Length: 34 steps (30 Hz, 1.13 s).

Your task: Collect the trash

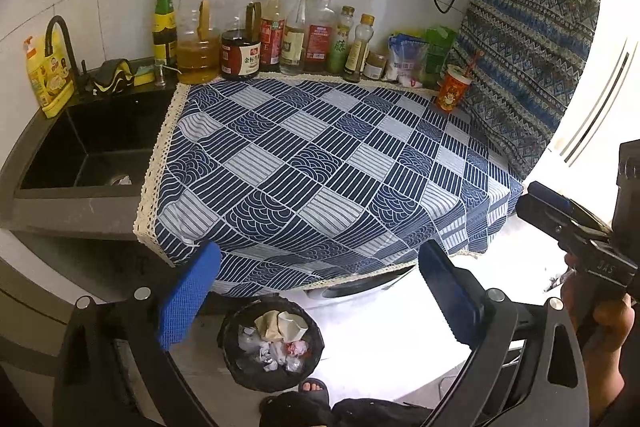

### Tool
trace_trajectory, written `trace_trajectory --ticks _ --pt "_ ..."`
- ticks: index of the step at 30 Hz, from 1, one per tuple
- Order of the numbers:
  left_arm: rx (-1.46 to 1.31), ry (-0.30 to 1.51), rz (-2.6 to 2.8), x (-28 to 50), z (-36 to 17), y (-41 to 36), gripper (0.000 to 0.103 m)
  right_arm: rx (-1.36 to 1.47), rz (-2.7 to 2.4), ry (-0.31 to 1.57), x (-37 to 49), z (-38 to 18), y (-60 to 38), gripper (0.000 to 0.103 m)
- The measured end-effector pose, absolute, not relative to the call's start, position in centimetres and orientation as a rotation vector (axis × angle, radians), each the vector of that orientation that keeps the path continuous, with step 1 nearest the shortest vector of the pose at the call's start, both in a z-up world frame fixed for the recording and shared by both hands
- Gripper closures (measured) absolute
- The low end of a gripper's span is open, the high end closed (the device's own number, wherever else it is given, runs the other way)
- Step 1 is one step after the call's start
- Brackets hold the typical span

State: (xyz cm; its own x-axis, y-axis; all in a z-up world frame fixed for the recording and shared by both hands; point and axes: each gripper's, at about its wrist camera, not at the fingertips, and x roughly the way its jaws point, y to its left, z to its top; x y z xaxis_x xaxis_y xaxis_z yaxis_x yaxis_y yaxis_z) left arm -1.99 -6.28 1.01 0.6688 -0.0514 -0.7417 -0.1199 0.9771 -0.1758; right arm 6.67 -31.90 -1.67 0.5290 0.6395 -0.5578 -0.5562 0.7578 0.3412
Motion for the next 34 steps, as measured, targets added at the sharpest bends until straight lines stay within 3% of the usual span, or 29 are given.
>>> trace_trajectory --ticks 34 --pt "-0.169 0.849 0.025 0.6 1.9 -5.7 0.007 0.142 0.683 0.755 8.5 -2.3 -32.7 0.005"
